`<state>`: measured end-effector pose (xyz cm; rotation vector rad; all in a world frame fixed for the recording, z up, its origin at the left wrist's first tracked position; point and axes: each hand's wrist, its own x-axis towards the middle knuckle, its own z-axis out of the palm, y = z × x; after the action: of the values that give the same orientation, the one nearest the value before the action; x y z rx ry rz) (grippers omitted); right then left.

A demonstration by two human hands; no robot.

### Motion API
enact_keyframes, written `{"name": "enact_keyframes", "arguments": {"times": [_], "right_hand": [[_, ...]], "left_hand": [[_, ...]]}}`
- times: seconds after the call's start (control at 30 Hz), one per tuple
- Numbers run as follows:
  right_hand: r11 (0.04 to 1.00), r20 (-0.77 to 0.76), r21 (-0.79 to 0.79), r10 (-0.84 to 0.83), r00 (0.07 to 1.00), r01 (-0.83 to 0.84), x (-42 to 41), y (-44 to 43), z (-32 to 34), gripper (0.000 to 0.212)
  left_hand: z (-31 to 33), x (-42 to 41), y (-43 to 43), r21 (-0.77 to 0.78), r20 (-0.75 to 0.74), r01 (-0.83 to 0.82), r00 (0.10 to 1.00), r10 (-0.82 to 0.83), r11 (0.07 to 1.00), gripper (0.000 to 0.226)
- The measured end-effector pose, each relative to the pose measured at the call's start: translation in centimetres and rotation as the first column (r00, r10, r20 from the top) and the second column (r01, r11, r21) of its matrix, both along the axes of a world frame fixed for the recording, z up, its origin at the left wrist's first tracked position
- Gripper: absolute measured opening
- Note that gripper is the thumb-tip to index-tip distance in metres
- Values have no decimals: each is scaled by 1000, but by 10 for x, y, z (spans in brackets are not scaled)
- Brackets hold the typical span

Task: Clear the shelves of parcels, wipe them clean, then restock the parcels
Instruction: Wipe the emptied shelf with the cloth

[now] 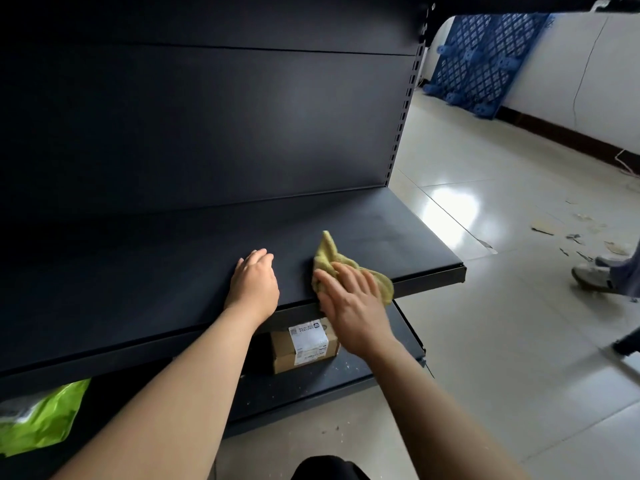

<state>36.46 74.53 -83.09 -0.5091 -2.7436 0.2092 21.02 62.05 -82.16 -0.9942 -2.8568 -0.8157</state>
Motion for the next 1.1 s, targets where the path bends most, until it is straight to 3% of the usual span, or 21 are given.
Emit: {"name": "enact_keyframes", "arguments": {"times": [0.17, 0.3, 0.47, 0.53, 0.67, 0.77, 0.93, 1.1], "right_hand": [[972, -12, -23, -232, 973, 232, 34, 78, -6, 42], [900, 35, -132, -414, 909, 415, 48, 135, 1, 43], [816, 123, -123, -552, 824, 565, 27, 141, 18, 39], [849, 174, -80, -504, 846, 523, 16, 132, 23, 43], [982, 201, -45, -173, 964, 185, -20, 107, 21, 51], [994, 213, -98, -22, 977, 43, -43, 113, 22, 47], [970, 271, -77, -202, 941, 231, -46, 191, 22, 49], [899, 288, -113, -377, 880, 423, -69, 225, 21, 47]], "left_hand": [[-4, 1, 1, -6, -72, -3, 997, 3, 1000, 42], [-6, -1, 2, -33, -126, 3, 992, -8, 999, 43], [-6, -4, 5, -104, -101, -11, 995, 0, 995, 51], [-3, -4, 10, -144, -86, -38, 996, 26, 989, 52], [10, -5, 36, -259, -84, -92, 994, 72, 961, 44], [16, -8, 62, -319, -57, -85, 996, 71, 944, 40], [10, -18, 90, -361, -55, -26, 998, 7, 932, 52], [-4, -30, 91, -265, -52, 41, 997, -56, 964, 47]]}}
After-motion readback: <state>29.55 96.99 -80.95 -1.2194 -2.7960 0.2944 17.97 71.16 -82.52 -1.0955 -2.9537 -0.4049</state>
